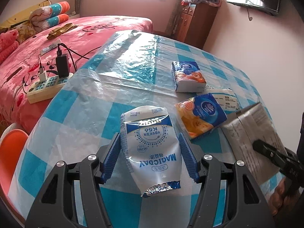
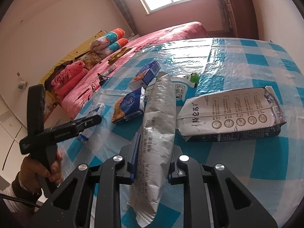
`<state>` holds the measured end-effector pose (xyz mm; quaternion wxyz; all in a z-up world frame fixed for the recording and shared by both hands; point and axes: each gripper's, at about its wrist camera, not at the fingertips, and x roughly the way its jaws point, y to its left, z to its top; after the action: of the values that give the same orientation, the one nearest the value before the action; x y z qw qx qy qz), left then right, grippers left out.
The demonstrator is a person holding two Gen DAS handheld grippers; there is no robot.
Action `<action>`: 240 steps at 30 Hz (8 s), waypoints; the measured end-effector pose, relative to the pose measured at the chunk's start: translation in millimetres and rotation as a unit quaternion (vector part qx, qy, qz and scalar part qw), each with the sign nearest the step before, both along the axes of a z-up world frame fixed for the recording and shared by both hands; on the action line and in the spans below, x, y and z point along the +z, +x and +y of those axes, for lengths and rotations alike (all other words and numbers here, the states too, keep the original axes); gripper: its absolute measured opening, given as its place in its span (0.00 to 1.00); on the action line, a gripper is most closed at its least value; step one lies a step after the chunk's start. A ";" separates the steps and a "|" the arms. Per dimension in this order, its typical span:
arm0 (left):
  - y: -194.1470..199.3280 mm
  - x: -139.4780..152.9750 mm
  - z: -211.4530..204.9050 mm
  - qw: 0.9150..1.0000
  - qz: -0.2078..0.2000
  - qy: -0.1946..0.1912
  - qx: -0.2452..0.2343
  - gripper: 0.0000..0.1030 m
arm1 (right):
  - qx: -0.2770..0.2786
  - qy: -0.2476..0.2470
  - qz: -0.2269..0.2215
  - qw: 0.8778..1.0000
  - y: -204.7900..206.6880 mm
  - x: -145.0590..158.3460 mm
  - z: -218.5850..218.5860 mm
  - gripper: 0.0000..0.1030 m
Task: Collect trash
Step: 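Lift the milk pouch and grey packet off the table with both grippers, then carry the pouch and packet to the orange bucket and release both, then move both grippers back over the table toward the tissue packs, then grasp the blue Vinda tissue pack with the left gripper while the right gripper grasps a white paper packet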
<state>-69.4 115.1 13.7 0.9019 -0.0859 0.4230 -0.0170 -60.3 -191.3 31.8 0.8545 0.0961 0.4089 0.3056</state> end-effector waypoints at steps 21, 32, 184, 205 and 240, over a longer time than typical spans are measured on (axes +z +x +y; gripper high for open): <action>-23.9 5.5 23.8 0.998 -0.031 -0.043 -0.037 0.61 | -0.064 -0.006 -0.030 0.997 -2.1 26.4 17.8 0.16; -41.3 17.6 49.0 0.997 -0.057 -0.049 -0.029 0.61 | -0.047 0.015 -0.029 0.998 -5.4 48.4 38.8 0.16; 42.9 55.6 -67.8 0.995 -0.021 0.056 -0.078 0.85 | -0.250 0.064 0.003 0.966 -5.6 23.7 -78.2 0.92; 145.6 14.6 -57.3 0.997 0.045 -0.006 -0.068 0.82 | -0.200 0.070 0.069 0.975 32.2 -10.3 -75.7 0.92; 115.8 2.4 -44.7 0.995 0.027 -0.037 -0.084 0.51 | -0.120 -0.105 0.008 0.987 69.3 -12.1 -11.0 0.61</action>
<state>46.4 70.4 16.1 0.8816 -0.0840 0.4522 -0.1060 9.0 -202.3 19.6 0.8868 0.0570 0.4313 0.1556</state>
